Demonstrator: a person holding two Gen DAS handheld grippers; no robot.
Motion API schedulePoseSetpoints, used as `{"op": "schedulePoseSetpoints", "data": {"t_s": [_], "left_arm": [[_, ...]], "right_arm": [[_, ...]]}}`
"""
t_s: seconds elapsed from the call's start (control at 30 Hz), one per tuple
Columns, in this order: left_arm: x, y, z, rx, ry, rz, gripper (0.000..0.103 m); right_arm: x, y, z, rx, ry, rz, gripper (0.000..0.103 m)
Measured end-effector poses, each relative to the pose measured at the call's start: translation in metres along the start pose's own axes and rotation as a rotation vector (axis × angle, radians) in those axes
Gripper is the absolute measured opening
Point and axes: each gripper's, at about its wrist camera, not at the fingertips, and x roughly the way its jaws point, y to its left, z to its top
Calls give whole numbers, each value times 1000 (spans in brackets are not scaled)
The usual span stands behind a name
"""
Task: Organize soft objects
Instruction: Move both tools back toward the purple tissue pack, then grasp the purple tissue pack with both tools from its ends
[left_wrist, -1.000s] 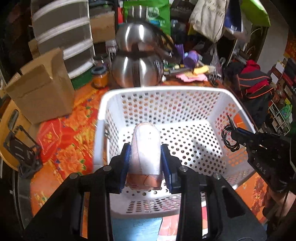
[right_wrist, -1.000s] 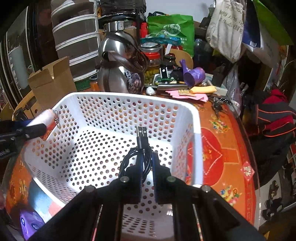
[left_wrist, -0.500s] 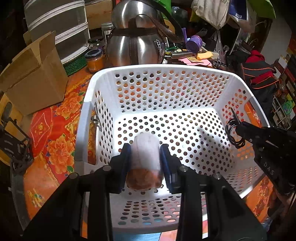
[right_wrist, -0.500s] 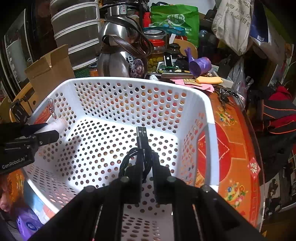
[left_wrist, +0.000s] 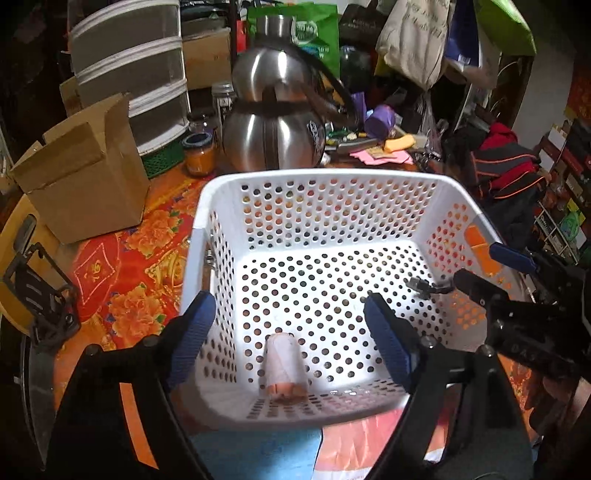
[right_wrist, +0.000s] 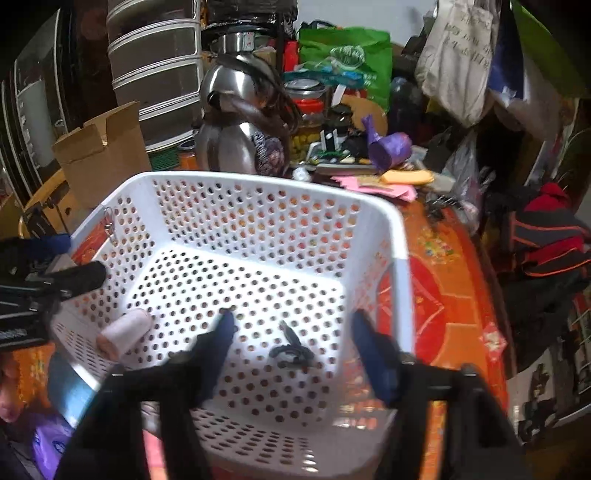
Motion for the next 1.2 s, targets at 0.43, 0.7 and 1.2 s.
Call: {"op": "schedulePoseSetpoints", "data": {"t_s": [0.43, 0.7, 1.2], "left_arm": [[-101, 36, -90, 1, -138, -41, 88], [-155, 61, -227, -3, -260, -65, 98], [-145, 61, -327, 50, -277, -145, 98]], "right_arm": [[-70, -7, -50, 121, -110, 34, 70], [-126, 40, -163, 101, -201, 95, 72], [-162, 132, -254, -25, -321, 227, 72]]}}
